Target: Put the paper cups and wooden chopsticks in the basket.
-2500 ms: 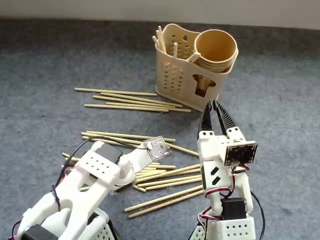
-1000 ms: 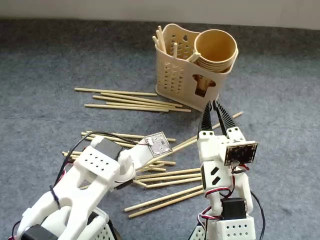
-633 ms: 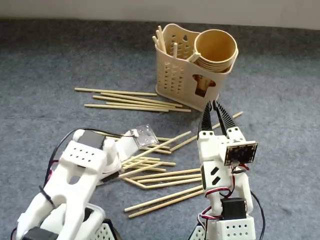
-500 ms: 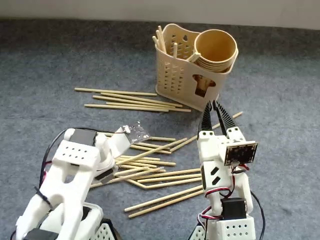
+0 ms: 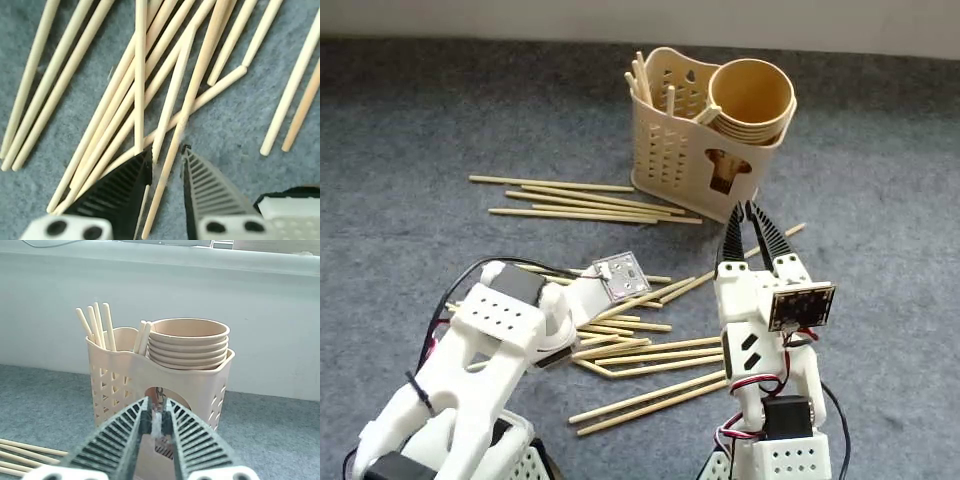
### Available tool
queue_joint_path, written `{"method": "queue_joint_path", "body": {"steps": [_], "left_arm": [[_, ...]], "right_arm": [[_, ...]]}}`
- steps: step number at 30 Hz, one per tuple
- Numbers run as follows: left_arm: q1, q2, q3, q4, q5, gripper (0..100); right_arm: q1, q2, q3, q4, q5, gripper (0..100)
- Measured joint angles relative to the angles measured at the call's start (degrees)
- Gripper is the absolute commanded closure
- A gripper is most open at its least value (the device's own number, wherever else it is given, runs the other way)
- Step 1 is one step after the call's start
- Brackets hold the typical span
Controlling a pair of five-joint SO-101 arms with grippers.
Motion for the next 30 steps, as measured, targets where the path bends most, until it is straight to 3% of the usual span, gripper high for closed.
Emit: {"method": "queue_joint_path", "body": {"steps": [7,23,30], "left_arm": [[3.4,0.0,5.2,-11.3,2.2,84],[4.4,0.0,9.4,-16.2,3.5,84],[5.5,0.0,10.4,-16.6,3.4,89]], "right_arm": [[0.0,0.0,0.0,0.0,0.0,95.0],[0.0,0.0,0.0,0.0,0.0,95.0],[0.0,0.0,0.0,0.0,0.0,95.0]]}}
